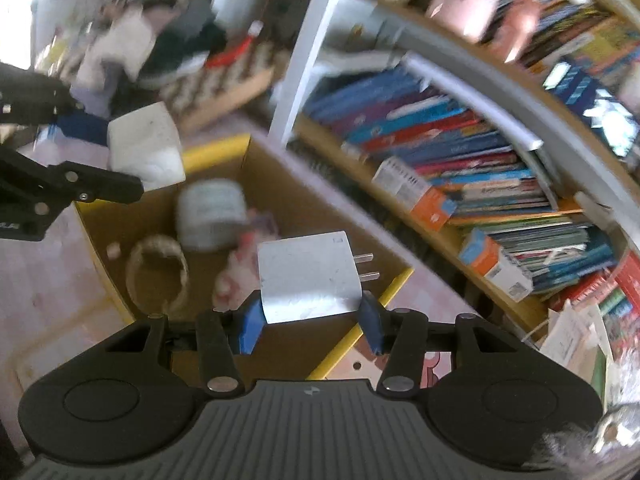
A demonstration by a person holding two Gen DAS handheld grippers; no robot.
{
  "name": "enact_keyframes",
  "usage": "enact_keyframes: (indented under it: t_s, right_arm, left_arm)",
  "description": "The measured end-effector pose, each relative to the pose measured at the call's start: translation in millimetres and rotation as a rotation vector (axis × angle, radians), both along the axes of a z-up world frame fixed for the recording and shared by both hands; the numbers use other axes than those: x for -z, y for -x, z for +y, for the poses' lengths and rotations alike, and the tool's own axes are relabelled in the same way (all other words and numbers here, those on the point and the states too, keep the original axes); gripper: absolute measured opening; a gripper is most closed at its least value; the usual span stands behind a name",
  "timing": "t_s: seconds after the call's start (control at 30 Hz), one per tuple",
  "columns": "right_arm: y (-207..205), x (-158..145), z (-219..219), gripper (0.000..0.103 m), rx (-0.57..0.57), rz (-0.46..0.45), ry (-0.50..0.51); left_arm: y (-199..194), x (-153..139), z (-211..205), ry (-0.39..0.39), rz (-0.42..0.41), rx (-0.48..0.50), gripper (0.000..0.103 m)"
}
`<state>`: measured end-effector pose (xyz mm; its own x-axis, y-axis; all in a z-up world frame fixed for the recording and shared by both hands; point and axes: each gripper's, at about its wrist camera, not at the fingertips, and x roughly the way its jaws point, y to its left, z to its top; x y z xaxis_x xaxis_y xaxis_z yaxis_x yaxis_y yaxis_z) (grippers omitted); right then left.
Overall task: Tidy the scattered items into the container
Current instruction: 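Lift the soap bar and charger over the yellow box with both tools, then lower both tools into the box and open them to release the soap and charger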
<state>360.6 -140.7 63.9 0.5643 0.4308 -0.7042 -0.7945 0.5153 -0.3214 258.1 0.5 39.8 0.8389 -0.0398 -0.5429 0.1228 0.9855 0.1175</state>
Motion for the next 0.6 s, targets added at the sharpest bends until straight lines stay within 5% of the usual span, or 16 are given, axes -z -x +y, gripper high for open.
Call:
enact_keyframes:
  t_s: [0.17, 0.6]
  right_arm:
    - [-10.4, 21.5, 19.8, 0.047, -0.110, -0.006, 0.159]
    - [-41.3, 54.5, 60.4, 0.048, -0.270, 0.027, 0.361]
  left_arm:
    - [-18.8, 17.8, -3.5, 0.000, 0.090, 0.007, 0.040]
    - [-49.1, 35.3, -1.8, 0.036, 0.218, -0.022, 0.040]
